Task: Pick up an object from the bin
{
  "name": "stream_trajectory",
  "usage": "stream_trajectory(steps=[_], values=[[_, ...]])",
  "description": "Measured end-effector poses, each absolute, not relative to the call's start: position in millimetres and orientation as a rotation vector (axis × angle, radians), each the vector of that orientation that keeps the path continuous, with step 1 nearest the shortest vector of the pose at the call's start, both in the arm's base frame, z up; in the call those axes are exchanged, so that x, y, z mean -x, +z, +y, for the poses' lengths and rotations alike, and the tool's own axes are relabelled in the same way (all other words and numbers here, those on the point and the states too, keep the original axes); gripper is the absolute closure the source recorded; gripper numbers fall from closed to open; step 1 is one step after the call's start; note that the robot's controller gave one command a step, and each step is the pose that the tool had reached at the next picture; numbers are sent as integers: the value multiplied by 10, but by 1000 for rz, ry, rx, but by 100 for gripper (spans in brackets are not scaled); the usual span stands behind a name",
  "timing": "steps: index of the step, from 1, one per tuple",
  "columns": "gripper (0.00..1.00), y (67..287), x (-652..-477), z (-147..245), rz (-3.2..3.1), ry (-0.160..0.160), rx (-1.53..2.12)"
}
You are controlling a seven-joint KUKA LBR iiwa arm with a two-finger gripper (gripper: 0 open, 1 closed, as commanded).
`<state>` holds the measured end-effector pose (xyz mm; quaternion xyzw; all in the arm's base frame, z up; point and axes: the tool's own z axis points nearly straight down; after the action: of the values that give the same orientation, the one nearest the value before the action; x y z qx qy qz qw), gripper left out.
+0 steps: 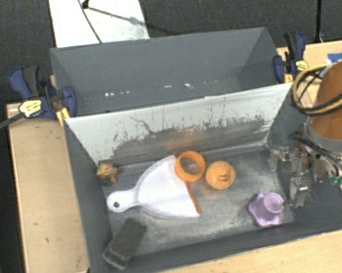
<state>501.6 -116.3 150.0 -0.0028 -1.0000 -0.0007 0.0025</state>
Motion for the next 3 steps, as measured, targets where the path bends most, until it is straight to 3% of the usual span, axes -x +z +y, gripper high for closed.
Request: stream_trajectory(steps=[1,2,3], values=[[0,1544,-5035,-1160,-3144,1,3],[0,1220,-5127,-637,-3147,2,15],[0,1130,-5286,-421,-3142,-8,12]])
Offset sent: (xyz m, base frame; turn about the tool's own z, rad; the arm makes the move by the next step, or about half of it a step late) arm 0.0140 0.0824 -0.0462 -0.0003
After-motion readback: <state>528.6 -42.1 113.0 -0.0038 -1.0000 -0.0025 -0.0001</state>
